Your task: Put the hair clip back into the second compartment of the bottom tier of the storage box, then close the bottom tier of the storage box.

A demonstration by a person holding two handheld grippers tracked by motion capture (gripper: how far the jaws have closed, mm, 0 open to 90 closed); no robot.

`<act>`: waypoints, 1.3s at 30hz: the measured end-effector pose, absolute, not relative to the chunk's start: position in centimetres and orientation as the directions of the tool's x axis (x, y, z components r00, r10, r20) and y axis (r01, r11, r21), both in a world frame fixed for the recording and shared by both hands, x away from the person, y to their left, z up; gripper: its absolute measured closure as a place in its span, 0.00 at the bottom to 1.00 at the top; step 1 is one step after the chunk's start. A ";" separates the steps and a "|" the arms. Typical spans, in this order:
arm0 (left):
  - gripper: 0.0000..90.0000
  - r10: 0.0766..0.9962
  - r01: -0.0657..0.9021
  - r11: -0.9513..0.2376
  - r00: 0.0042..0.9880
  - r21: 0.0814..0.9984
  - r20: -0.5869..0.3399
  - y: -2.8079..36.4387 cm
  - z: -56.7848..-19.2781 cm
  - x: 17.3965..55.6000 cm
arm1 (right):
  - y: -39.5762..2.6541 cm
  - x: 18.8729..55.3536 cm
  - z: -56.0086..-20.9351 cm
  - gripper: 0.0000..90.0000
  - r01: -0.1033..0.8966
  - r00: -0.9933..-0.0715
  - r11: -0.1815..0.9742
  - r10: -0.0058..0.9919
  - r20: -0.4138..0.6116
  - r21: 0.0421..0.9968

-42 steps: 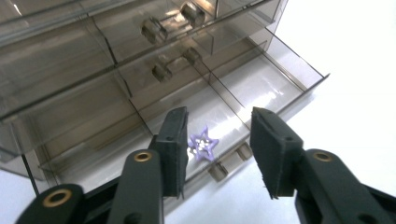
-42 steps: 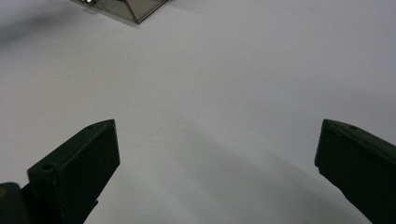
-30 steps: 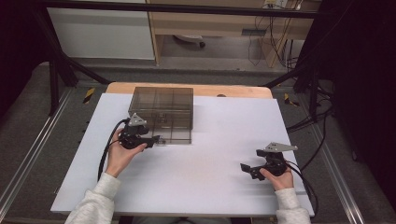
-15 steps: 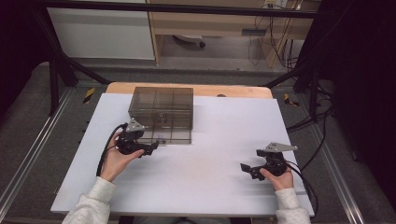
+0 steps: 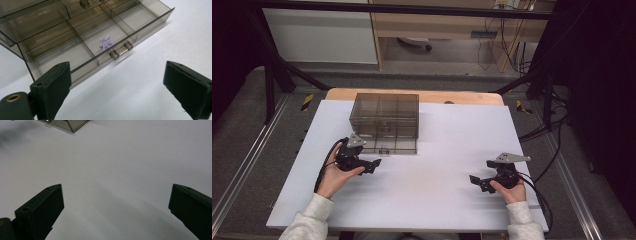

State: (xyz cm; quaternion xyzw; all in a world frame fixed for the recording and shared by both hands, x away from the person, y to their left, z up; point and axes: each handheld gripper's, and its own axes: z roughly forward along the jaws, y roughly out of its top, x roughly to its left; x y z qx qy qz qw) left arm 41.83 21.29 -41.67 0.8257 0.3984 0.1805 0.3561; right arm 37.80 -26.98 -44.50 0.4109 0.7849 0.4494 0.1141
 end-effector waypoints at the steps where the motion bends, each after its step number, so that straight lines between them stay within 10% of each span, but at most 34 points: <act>1: 0.08 0.787 0.531 -0.426 0.617 0.733 0.010 21.3 -41.7 41.8 | -27.0 37.8 -44.5 0.01 0.543 -0.636 0.257 0.748 0.191 0.800; 39: 0.18 0.770 0.536 -0.430 0.638 0.726 -0.016 21.3 -42.3 41.2 | -27.0 37.8 -44.5 0.01 0.547 -0.637 0.266 0.748 0.188 0.794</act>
